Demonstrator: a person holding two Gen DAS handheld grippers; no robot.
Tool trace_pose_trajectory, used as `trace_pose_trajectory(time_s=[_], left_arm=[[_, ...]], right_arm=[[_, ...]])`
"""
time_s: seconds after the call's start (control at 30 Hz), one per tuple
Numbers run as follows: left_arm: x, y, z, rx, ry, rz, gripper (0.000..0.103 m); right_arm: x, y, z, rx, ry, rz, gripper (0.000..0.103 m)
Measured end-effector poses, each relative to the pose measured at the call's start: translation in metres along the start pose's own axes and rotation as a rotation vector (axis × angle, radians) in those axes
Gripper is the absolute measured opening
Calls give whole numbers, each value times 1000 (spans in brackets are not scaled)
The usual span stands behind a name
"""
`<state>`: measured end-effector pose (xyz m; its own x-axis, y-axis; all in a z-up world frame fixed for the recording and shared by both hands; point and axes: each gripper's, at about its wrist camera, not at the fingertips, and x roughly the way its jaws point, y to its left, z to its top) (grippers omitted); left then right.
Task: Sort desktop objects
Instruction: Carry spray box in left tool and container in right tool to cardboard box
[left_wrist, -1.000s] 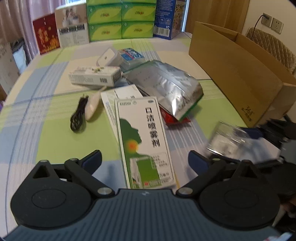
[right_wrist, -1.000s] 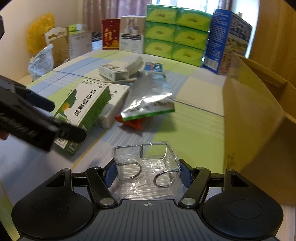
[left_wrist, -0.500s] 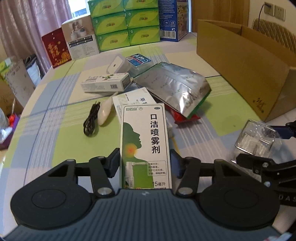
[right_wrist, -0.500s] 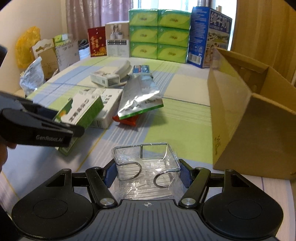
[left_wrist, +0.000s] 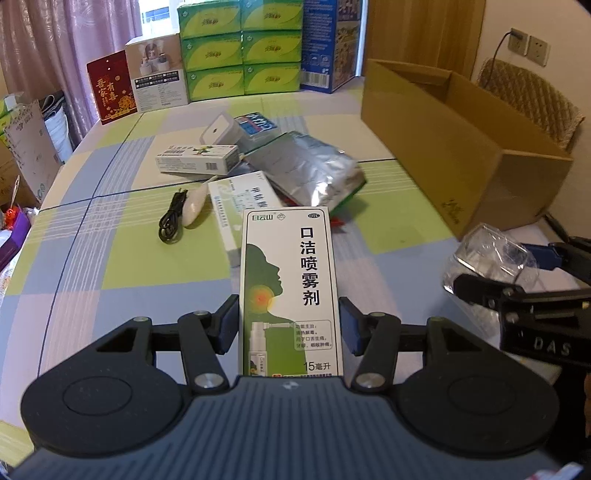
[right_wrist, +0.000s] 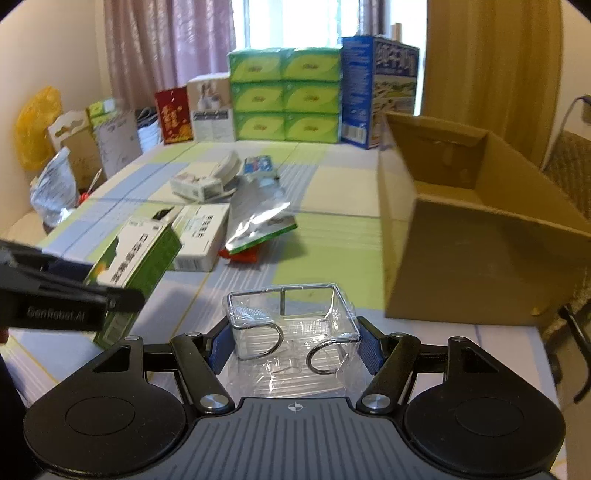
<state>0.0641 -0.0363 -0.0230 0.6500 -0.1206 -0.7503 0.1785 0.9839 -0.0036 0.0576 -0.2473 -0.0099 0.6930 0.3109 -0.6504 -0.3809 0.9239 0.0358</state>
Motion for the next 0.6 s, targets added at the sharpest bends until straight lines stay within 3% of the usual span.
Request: trace_pose_trajectory(time_s=[0.6], left_arm=[[-56,-44,21,57,-89,-80,50]], right_arm=[[-78,-27,25,105,-111,-80,65]])
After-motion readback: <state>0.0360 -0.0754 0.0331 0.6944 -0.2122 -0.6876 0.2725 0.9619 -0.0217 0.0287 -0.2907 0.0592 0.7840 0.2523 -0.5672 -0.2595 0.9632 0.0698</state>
